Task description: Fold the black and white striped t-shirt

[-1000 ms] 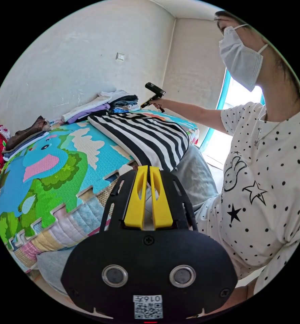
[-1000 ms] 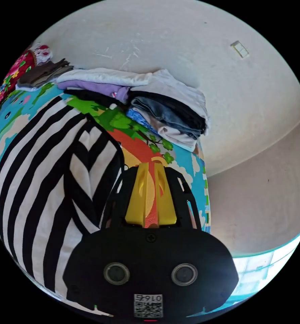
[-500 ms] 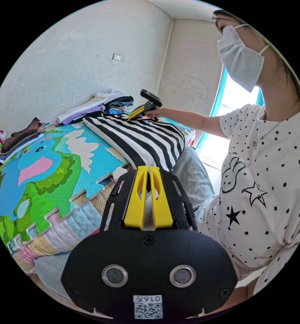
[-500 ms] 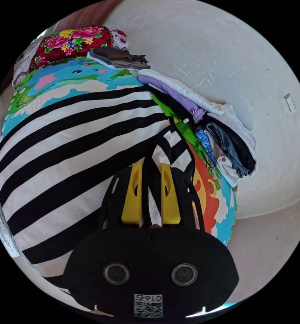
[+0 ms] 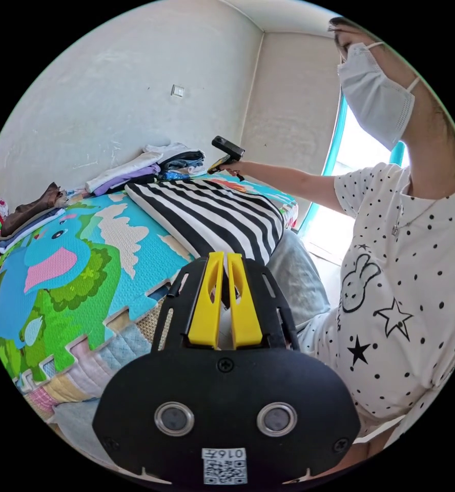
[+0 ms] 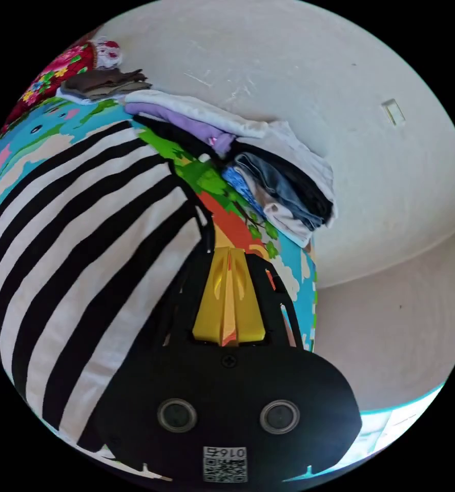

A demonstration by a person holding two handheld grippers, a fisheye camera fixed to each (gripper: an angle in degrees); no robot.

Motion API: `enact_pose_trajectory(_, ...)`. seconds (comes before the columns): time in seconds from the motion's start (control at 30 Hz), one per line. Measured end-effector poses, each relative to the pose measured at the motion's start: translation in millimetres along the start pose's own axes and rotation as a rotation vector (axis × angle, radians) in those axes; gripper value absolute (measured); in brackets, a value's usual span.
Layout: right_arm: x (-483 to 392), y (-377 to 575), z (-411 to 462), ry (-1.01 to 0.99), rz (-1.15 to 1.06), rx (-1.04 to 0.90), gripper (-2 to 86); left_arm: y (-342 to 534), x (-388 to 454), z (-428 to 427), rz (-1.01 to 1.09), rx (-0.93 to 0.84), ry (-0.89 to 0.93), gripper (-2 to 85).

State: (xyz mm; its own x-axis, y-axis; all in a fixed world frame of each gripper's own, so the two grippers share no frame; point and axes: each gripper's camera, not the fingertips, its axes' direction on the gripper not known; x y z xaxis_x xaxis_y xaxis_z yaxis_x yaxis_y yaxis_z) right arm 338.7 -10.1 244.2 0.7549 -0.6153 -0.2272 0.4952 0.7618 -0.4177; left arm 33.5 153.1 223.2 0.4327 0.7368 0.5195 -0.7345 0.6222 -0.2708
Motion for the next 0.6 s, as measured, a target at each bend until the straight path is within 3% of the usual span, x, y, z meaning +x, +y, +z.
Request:
enact_pose_trajectory(0.1, 30.5, 22.8, 7.1, -0.125, 0.173, -0.05, 1.9, 0.1, -10.6, 14.9, -0.026, -0.052, -0.027, -0.2)
enact_pose_trajectory(0.17, 34.8, 54.8, -19.2, -0.313, 0.192, 0.084, 4.0, 5.3, -19.1, 24.6, -0.042, -0.106, -0.042, 1.0)
enact_pose_trajectory(0.33, -7.0, 149.3, -113.5, -0.49, -0.024, 0.333, 5.6, 26.6, -46.3, 43.8, -0.09, -0.227, 0.011, 6.1)
enact_pose_trajectory(0.47, -60.6, 254.9, -202.2, -0.515, -0.133, 0.528, 6.3, 40.5, -66.1, 59.3, -0.085, -0.255, 0.233, 11.7)
enact_pose_trajectory(0.6, -106.4, 325.6, -247.0, -0.641, -0.2, 0.567, 6.6, 43.5, -94.9, 81.2, -0.17, -0.282, 0.279, 12.3)
